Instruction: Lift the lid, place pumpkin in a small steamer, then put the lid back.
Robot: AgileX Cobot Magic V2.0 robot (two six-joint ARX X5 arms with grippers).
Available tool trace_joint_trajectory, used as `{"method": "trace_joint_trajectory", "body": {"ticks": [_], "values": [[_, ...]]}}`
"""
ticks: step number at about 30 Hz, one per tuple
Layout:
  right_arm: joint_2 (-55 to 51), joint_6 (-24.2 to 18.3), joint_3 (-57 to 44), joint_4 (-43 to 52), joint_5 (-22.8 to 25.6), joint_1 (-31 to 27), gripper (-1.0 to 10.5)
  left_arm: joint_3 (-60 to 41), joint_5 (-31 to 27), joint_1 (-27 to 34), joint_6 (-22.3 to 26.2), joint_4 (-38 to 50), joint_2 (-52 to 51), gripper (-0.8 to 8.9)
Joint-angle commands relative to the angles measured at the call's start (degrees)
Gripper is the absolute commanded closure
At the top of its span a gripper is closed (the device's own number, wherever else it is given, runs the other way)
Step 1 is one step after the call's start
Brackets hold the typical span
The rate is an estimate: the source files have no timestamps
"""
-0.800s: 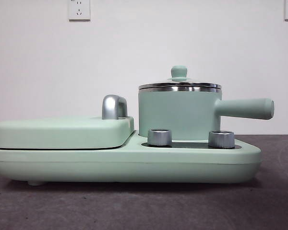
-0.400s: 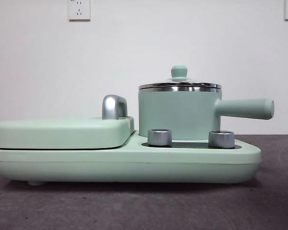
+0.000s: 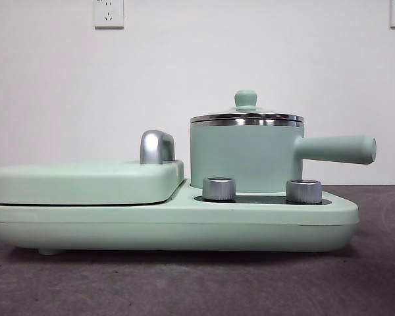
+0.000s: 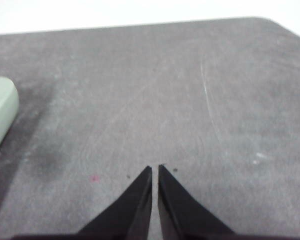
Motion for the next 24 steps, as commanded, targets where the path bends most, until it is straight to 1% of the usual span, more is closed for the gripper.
{"method": "trace_joint_trajectory", "body": {"ticks": [1, 6, 11, 15, 24], "values": [[-0.66, -0.50, -0.44, 0.48, -0.22, -0.02, 9.3, -1.11, 0.00, 0.09, 0.96, -0.42, -0.11, 7.93], [-0.66, -0.50, -0.52, 0.63, -3.98, -0.02, 9.3, -1.11, 0.00, 0.09, 0.96, -0.42, -0.11, 7.93], [-0.66, -0.50, -0.72, 1.36, -4.04, -0.04, 9.3, -1.11, 0.00, 0.09, 0.96, -0.42, -0.11, 7.93], [-0.66, -0.50, -2.19, 5.33, -4.09, -0.02, 9.3, -1.11, 0.00, 0.09, 0.96, -0.42, -0.11, 7.93], [-0.66, -0.46, -2.19, 5.99, -4.04, -0.04, 9.3, -1.09, 0.00, 0.09, 0.96, -0.42, -0.11, 7.93]]}}
